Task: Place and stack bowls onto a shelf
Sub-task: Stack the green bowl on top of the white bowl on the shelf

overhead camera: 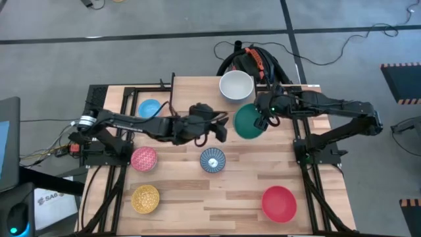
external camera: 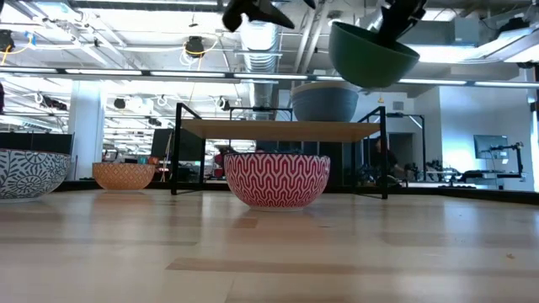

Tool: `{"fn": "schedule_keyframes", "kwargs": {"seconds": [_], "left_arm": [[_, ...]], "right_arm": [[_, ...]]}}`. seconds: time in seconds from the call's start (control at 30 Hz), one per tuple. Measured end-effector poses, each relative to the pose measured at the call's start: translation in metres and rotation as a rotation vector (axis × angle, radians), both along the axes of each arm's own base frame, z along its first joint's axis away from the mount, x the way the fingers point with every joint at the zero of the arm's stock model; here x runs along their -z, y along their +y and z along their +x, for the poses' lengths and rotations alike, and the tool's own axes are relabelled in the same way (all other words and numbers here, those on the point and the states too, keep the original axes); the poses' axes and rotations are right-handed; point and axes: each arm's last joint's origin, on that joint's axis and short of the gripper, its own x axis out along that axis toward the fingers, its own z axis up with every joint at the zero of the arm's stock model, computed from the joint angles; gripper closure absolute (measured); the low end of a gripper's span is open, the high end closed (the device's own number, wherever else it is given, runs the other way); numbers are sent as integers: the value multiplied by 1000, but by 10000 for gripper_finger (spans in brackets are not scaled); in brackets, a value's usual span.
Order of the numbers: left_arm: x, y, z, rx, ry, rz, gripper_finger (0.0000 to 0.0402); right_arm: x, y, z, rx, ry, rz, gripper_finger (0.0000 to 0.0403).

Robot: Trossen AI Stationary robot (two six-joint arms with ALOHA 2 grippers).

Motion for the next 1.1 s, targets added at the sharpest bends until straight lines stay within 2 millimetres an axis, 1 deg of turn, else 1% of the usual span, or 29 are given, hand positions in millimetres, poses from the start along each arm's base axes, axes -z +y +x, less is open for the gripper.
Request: {"fn": "schedule_keyframes", "kwargs": {"seconds": [0.07, 0.13, 0.23, 0.3, 0.47, 0.6, 0.73, 0.83, 0.93, 1.1], "left_arm": [[-5, 4, 4, -17, 31, 16, 195], [-14, 9, 8, -21, 43, 34, 195], [-29, 18, 6, -24, 47, 42, 195], [-34, 23, 6, -30, 41, 39, 195], [-49, 39, 6, 38, 37, 72, 196], [-45, 56, 7, 63, 70, 80, 196], [-48, 68, 5, 66, 60, 70, 196], [-50, 72, -3, 59, 87, 66, 196], [-57, 71, -19, 27, 142, 70, 196], [-76, 66, -62, -64, 230, 100, 196]], "right_arm": [[-2, -1, 2, 1, -26, -4, 374], [-3, -1, 2, -2, -42, -6, 375], [-7, -1, 0, -9, -66, -13, 375], [-8, -1, -2, -8, -74, -14, 375], [-16, -5, -3, 28, -118, -7, 375], [-31, -10, 1, 57, -168, -7, 375], [-42, -20, 8, 93, -181, -13, 375], [-47, -29, 15, 103, -164, -18, 375], [-50, -37, 27, 91, -171, 7, 375], [-61, -58, 44, 71, -195, 47, 375]]}}
